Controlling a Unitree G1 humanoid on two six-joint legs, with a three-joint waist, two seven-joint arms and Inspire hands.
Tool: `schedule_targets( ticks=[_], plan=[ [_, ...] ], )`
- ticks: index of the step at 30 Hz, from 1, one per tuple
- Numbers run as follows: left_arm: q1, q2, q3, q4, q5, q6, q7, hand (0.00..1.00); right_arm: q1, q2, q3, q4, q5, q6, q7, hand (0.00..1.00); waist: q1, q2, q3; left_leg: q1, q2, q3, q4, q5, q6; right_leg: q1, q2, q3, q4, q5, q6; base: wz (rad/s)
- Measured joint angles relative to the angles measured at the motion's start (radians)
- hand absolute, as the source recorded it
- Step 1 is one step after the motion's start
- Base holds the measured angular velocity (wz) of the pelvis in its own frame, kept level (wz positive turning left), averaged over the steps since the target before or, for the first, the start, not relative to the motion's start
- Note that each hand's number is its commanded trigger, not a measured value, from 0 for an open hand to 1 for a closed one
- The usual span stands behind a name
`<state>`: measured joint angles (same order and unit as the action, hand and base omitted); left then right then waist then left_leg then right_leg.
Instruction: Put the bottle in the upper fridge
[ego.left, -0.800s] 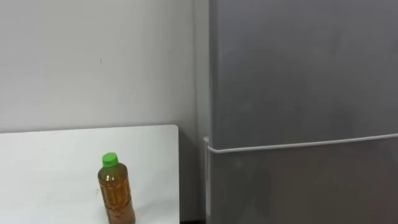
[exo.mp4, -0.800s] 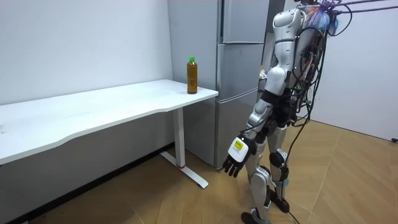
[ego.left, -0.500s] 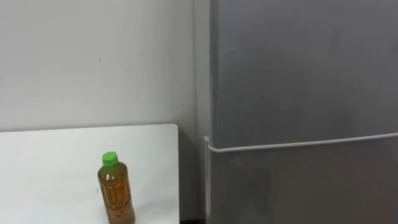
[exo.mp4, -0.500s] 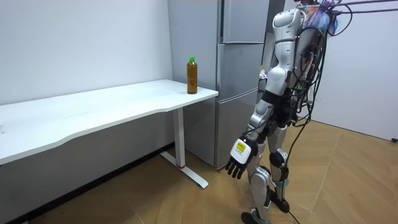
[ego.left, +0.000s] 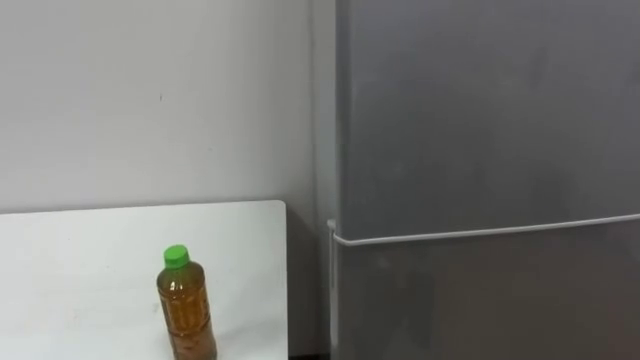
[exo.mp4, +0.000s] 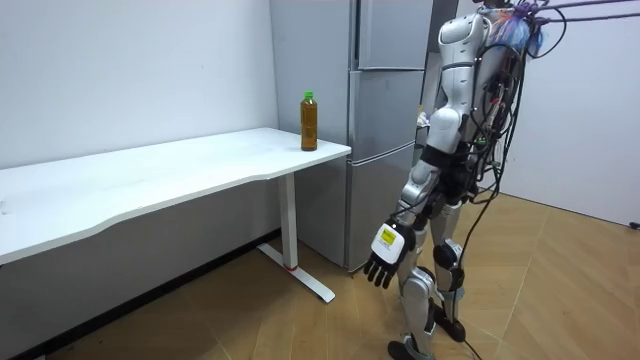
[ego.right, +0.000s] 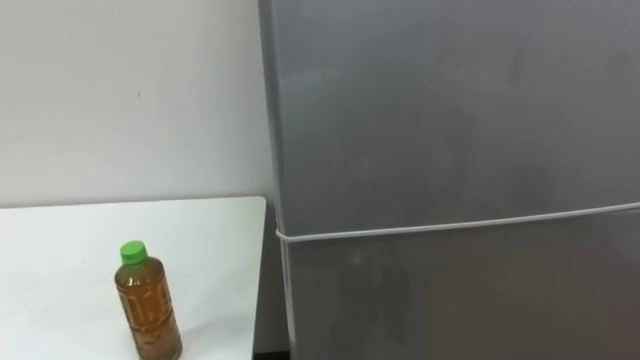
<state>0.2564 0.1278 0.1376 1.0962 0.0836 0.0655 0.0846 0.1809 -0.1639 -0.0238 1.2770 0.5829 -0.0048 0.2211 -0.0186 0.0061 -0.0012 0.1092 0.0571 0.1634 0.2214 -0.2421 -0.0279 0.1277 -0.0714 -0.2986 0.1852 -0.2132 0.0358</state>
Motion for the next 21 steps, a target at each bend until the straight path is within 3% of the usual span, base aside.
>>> schedule_targets(
  ticks=[3, 5, 9, 15, 17, 21],
  plan=[
    [-0.015, 0.01, 0.068, -0.048, -0.128, -0.012, 0.015, 0.0, -0.002, -0.004, -0.039, -0.001, -0.034, 0.0, -0.002, 0.0, 0.0, 0.012, 0.0007, 0.001, 0.0, -0.002, -0.002, 0.0, 0.0, 0.001, 0.0, -0.004, 0.002, 0.0, 0.0, 0.02],
    [-0.013, 0.016, 0.122, -0.143, -0.211, -0.02, 0.034, 0.0, 0.006, -0.006, -0.076, -0.002, -0.045, -0.005, -0.001, 0.0, 0.0, 0.028, 0.0027, 0.005, 0.0, -0.001, -0.002, 0.0, -0.001, 0.003, 0.0, -0.003, 0.002, 0.0, 0.0, 0.0],
    [-0.018, 0.022, 0.147, -0.284, -0.249, -0.072, 0.063, 0.0, 0.013, -0.008, -0.116, -0.002, -0.057, -0.018, 0.001, 0.0, 0.0, 0.048, 0.0046, 0.009, 0.0, -0.001, -0.004, 0.0, 0.0, 0.002, 0.0, -0.003, 0.005, 0.0, 0.0, 0.0],
    [-0.04, 0.03, 0.157, -0.453, -0.27, -0.133, 0.104, 0.0, 0.018, -0.01, -0.131, -0.004, -0.097, -0.048, 0.009, 0.0, -0.002, 0.047, 0.0043, 0.007, -0.001, 0.002, -0.006, 0.0, 0.0, -0.006, -0.002, 0.001, 0.018, -0.001, 0.0, -0.01],
    [-0.041, 0.03, 0.159, -0.549, -0.29, -0.137, 0.12, 0.0, 0.02, -0.009, -0.137, -0.011, -0.113, -0.049, 0.01, 0.0, 0.0, 0.037, 0.0029, 0.008, -0.001, 0.004, -0.008, 0.0, 0.0, -0.01, -0.002, 0.006, 0.019, -0.001, 0.0, -0.03],
    [-0.051, 0.033, 0.165, -0.688, -0.285, -0.155, 0.159, 0.0, 0.016, -0.008, -0.137, -0.007, -0.126, -0.048, 0.011, 0.0, -0.001, 0.039, 0.003, 0.013, -0.001, 0.0, -0.007, 0.0, 0.0, -0.004, -0.001, 0.01, 0.017, -0.001, 0.0, 0.0]
  ],
)
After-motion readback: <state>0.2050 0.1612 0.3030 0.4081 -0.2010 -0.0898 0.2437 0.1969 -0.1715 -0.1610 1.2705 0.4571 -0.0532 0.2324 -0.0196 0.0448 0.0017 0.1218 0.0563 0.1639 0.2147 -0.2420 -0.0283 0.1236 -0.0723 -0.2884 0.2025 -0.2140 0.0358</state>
